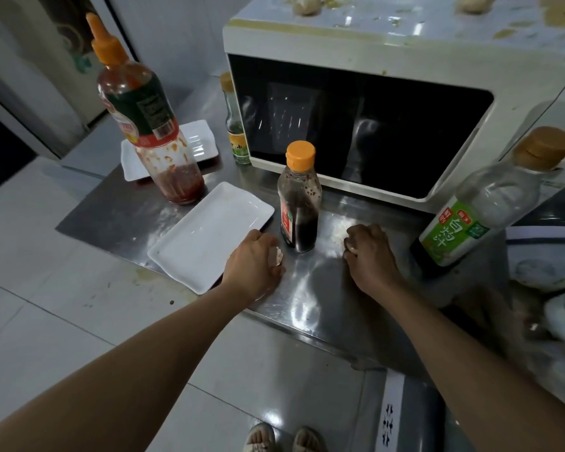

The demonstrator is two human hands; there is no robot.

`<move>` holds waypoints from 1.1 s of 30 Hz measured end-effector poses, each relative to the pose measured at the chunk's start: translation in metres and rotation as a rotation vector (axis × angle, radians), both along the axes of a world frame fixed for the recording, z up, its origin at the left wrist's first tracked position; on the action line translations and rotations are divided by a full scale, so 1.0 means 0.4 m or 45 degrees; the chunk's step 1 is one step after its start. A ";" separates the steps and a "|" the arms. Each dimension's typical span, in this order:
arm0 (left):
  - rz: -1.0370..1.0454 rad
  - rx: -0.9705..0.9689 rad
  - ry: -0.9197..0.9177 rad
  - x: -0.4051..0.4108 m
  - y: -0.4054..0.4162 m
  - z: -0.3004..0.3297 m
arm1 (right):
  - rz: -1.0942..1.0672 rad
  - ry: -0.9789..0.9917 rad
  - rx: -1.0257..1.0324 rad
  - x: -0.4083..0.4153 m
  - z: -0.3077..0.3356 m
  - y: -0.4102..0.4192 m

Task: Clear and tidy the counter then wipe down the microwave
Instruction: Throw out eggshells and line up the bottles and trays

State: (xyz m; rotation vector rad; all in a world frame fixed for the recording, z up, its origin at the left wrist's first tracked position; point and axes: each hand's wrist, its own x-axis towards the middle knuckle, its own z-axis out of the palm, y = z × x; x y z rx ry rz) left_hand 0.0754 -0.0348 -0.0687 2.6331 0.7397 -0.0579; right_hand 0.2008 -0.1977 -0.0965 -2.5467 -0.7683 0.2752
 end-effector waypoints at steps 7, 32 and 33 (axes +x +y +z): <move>-0.028 -0.003 -0.062 -0.030 0.008 0.080 | -0.004 0.009 0.079 -0.029 0.098 -0.011; -0.332 0.083 -0.537 0.046 0.040 0.584 | -0.156 -0.364 0.185 -0.052 0.625 -0.037; -0.343 0.095 -0.538 0.058 0.036 0.594 | -0.161 -0.373 0.178 -0.042 0.635 -0.042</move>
